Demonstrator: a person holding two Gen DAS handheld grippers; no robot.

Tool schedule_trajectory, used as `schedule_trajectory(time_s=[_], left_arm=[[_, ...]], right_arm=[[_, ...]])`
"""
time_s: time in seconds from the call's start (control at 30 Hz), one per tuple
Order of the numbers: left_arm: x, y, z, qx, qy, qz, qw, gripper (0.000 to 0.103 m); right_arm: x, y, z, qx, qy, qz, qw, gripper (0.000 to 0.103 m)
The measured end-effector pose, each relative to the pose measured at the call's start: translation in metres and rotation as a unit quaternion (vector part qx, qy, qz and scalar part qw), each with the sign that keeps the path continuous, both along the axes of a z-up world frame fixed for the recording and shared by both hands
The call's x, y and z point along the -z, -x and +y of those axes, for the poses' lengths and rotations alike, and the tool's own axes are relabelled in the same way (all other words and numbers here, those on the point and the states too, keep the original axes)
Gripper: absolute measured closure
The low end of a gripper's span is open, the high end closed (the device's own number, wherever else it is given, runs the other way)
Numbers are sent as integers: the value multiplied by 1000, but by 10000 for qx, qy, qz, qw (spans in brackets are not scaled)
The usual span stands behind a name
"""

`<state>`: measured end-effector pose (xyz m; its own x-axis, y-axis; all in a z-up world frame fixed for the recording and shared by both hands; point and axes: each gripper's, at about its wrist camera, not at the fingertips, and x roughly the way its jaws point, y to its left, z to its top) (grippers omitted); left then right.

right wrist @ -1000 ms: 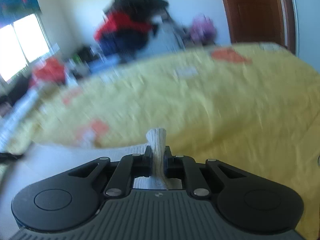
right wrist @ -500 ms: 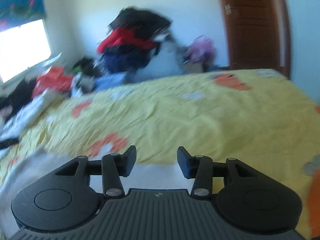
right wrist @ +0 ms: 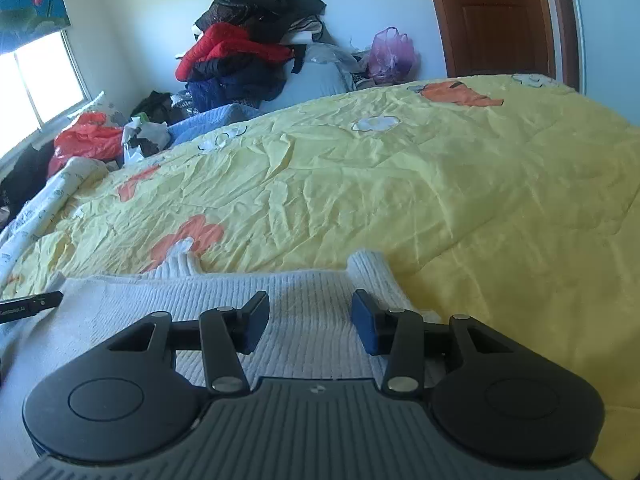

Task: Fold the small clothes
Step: 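Move both open tools over the sweater's other side edge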

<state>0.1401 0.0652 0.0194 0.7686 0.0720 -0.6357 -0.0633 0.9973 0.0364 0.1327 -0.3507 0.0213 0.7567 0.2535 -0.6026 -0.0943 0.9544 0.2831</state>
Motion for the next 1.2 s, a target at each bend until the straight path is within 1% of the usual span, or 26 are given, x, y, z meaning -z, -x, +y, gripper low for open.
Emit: schedule_trajectory(time_s=[0.03,0.07,0.1,0.13,0.17,0.2,0.27,0.33,0.4,0.43,0.47,0.5,0.53,0.57,0.67,0.73,0.77,0.8,0.87,0.93,1.03,1.13,1.2], left_arm=[[-7,8,-5,-132,-236,-65,9996,58],[-15,22,-11,-215,-482,-195,9984,56],[-23,36,-15,-211,-632,-351,9972,47],[-31,52,-17,-161,-642,-493,9966,32],[-37,68,-19,-58,-521,-607,9968,27],[-41,82,-21,64,-362,-680,9970,24],[-42,102,-29,324,-140,-688,9970,24],[-33,109,-39,493,-93,-498,9975,24],[-16,107,-44,463,-93,-156,9988,24],[-6,105,-43,405,-56,-79,9991,22],[-2,111,-41,397,35,-294,9988,20],[4,112,-39,404,46,-404,9984,18],[8,116,-38,413,46,-514,9978,17],[9,116,-38,412,29,-560,9976,17],[7,116,-38,393,72,-537,9978,17],[8,120,-39,404,87,-559,9976,17],[8,121,-39,400,92,-560,9976,17],[8,121,-39,396,96,-561,9976,17],[8,121,-38,400,92,-557,9976,17],[8,121,-37,409,93,-557,9976,17],[8,121,-37,410,98,-558,9976,17],[8,122,-36,410,107,-560,9975,17],[8,122,-37,419,130,-567,9974,17]], right_arm=[[-5,7,6,106,108,-19,9999,50],[-15,20,9,229,228,-154,9994,46],[-23,36,10,173,243,-342,9990,40],[-29,51,11,43,218,-514,9984,36],[-32,62,13,-51,209,-604,9979,29],[-35,74,16,-109,230,-649,9976,25],[-34,92,25,-233,310,-659,9971,26],[-30,101,33,-324,505,-660,9960,26],[-18,102,43,-328,867,-588,9940,26],[-9,100,46,-301,1033,-444,9932,26],[1,100,47,-313,1172,-426,9917,24],[9,105,44,-335,1191,-683,9900,21],[14,105,39,-345,1029,-701,9916,20],[14,105,34,-305,877,-685,9933,20],[12,104,39,-370,1036,-523,9925,18],[-1,98,40,-320,983,-248,9943,20],[-10,98,41,-256,914,-232,9952,21],[-20,99,42,-239,778,-295,9962,21],[-35,103,51,-390,447,-435,9973,21],[-44,101,69,-645,323,-464,9963,20],[-47,91,107,-1060,425,-548,9920,19],[-43,75,143,-1379,599,-515,9873,19],[-29,62,163,-1497,798,-310,9850,18]])
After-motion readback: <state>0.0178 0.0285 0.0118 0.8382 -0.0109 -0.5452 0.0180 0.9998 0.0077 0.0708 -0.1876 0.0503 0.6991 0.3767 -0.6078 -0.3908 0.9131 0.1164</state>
